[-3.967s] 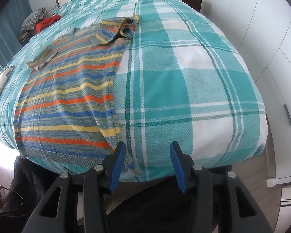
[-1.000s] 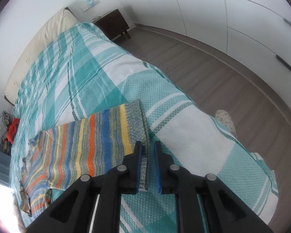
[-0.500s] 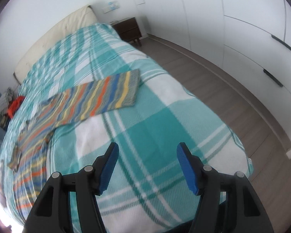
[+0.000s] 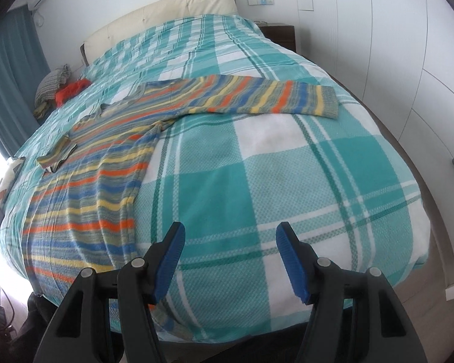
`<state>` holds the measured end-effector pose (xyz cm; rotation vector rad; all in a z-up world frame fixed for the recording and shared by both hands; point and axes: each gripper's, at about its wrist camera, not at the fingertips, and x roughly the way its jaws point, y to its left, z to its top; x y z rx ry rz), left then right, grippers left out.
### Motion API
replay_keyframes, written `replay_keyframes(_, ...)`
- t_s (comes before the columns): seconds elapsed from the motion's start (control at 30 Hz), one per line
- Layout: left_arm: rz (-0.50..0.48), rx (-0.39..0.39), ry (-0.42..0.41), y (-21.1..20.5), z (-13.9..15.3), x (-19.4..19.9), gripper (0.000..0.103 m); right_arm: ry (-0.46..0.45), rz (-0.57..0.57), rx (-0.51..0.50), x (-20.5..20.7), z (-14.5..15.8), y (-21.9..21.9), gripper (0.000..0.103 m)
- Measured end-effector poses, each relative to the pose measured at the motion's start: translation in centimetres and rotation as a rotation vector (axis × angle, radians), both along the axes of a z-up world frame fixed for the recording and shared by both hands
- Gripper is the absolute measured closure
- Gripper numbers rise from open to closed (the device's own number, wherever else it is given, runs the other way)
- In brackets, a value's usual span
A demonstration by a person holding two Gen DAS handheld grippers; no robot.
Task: Fold small clothes
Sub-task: 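Grasp the other sleeve with the left gripper, then fold the held sleeve across the body and open the left gripper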
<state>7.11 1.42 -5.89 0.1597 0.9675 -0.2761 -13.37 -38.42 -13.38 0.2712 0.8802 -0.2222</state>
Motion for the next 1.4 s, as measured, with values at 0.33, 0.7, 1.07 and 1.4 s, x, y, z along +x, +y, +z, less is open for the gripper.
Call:
replay_keyframes(0.33, -0.132, 0.283, 0.172, -9.2, -10.8, 9.6, 0.029, 0.049, -0.001, 0.054, -3.4, -1.8, 2.0, 0.041)
replay_keyframes(0.7, 0.473, -0.193, 0.065, 10.3, -3.6, 11.7, 0.098, 0.046, -0.045, 0.042, -5.2, -1.4, 0.6, 0.041)
replay_keyframes(1.07, 0.788, -0.193, 0.204, 22.1, -8.8, 11.3, 0.100, 0.091, 0.040, 0.007, -3.7, -2.1, 2.7, 0.041)
replay_keyframes(1.4, 0.780, -0.096, 0.241, 21.5, -11.7, 10.8, 0.101, 0.119, 0.023, 0.001, -3.9, -2.7, 2.6, 0.041)
